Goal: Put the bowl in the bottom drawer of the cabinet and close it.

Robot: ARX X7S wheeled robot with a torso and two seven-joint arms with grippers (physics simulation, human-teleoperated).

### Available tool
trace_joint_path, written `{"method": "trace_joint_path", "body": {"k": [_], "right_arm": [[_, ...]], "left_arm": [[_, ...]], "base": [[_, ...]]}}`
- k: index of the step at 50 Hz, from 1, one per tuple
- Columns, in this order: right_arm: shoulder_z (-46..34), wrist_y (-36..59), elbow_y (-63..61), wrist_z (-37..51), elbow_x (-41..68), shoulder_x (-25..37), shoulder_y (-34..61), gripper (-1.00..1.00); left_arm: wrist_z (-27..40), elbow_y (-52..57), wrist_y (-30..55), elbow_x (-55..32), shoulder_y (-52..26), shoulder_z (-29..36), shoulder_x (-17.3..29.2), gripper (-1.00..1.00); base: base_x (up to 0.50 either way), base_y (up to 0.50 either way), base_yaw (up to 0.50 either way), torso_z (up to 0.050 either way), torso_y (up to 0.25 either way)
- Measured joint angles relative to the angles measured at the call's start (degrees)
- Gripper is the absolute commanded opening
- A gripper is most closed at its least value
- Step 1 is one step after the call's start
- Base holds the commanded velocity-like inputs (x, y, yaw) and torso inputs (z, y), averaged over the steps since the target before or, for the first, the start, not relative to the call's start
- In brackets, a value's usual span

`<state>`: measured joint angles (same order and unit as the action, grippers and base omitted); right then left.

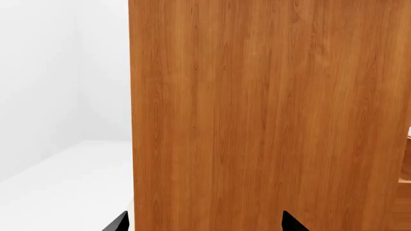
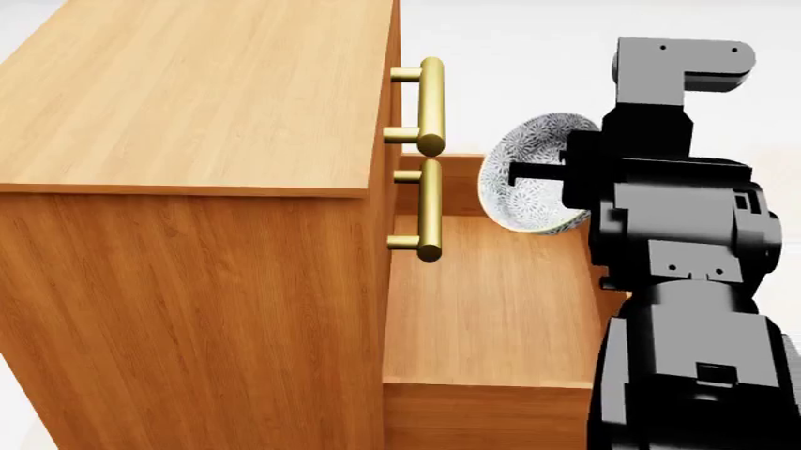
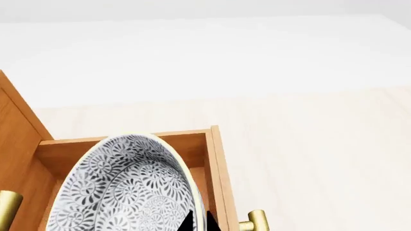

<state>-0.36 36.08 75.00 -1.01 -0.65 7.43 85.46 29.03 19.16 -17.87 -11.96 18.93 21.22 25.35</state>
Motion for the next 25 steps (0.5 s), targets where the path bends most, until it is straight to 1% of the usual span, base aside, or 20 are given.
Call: {"method": "trace_joint_path", "body": {"k": [25], "right_arm": [[-1.91, -1.36, 0.00, -0.84, 0.11, -0.58, -2.61, -1.00]], "left_arm": [[0.30, 0.25, 0.02, -0.04, 0.05, 0.17, 0.22, 1.00]], "base": [[0.00, 0.00, 0.00, 0.000, 0.000]]}}
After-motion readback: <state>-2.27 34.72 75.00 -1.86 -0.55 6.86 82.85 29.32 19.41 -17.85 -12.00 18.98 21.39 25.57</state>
